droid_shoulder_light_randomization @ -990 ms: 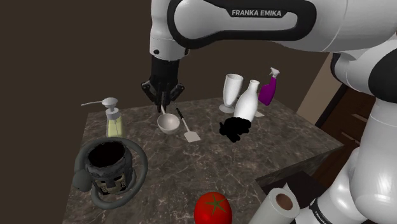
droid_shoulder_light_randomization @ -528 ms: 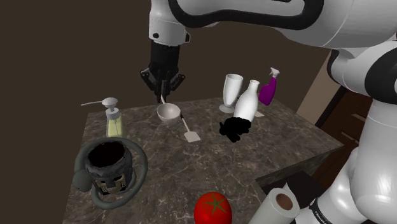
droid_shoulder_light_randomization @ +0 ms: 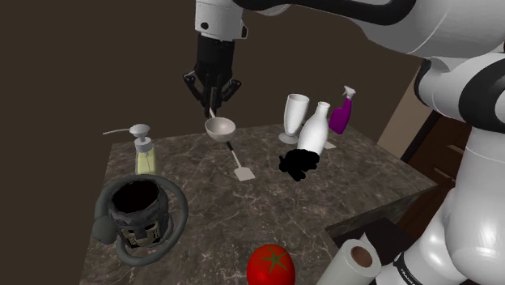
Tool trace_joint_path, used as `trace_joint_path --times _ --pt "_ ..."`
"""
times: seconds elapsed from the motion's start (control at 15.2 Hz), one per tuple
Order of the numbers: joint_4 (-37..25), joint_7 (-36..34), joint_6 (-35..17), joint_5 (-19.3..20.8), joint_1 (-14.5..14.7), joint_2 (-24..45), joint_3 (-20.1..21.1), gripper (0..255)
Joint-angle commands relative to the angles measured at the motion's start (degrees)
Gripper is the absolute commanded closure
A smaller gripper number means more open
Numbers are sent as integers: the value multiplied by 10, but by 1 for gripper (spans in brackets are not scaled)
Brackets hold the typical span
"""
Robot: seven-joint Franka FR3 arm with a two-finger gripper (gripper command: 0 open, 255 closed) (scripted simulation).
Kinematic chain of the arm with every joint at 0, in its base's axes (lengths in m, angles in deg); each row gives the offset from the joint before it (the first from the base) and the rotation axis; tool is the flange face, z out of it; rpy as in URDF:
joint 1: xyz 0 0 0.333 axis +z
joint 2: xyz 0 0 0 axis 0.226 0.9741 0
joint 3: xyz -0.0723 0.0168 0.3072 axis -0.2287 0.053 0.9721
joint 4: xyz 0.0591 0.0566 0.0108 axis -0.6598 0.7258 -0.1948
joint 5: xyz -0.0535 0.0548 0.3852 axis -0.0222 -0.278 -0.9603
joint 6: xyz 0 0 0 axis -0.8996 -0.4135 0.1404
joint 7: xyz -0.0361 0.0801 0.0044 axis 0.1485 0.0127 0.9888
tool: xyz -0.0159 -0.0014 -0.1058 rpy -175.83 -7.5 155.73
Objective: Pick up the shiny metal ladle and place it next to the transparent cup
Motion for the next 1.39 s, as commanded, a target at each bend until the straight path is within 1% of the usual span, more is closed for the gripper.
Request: trace_joint_path --times 0.0,0.33,0.66,0.99,1.32 --pt "5 23 2 -6 -18 -6 -6 255" --pt "27 89 1 -22 -68 -25 -26 255" --pt "25 152 9 -31 -112 -26 -47 255" --pt "-2 212 24 -34 -150 -9 -69 255" --pt "-59 268 50 -31 -184 27 -88 255"
